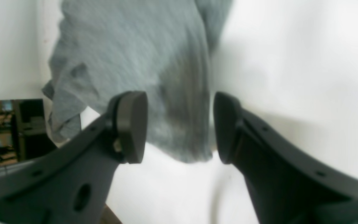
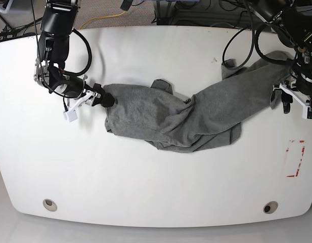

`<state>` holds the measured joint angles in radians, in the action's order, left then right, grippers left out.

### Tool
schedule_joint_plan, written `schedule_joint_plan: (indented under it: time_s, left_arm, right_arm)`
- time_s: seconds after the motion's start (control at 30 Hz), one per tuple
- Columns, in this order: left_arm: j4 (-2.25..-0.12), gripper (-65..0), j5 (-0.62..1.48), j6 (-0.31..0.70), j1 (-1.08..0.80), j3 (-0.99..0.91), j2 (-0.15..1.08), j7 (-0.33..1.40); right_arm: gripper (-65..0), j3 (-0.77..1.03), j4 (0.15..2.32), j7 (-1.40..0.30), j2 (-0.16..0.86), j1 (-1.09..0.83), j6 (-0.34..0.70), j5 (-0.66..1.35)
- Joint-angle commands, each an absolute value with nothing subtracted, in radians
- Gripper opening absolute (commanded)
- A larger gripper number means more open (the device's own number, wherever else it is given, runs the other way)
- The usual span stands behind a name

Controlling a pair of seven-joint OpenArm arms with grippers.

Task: Fold the T-shirt properly
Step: 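Drag the shirt toward the right gripper and grasp it with the right gripper, then move the left gripper to the shirt's end and grasp it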

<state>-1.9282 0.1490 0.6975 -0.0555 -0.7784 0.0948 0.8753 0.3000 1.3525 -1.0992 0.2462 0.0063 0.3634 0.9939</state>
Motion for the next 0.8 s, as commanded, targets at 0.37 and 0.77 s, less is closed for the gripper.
schedule_joint_plan:
  time_s: [0.37, 0.77]
  left_arm:
    - [-1.929, -27.2, 0.179, 0.698, -0.050, -0.843, 0.111, 0.877]
    - [-1.770, -27.1, 0.173, 0.698, -0.008, -0.839, 0.136, 0.990]
  right_arm:
    - [-35.5, 0.298, 1.369, -1.063, 0.205, 0.010, 0.364, 1.023]
    - [-62.8, 0.298, 1.369, -1.063, 0.208, 0.047, 0.371, 1.023]
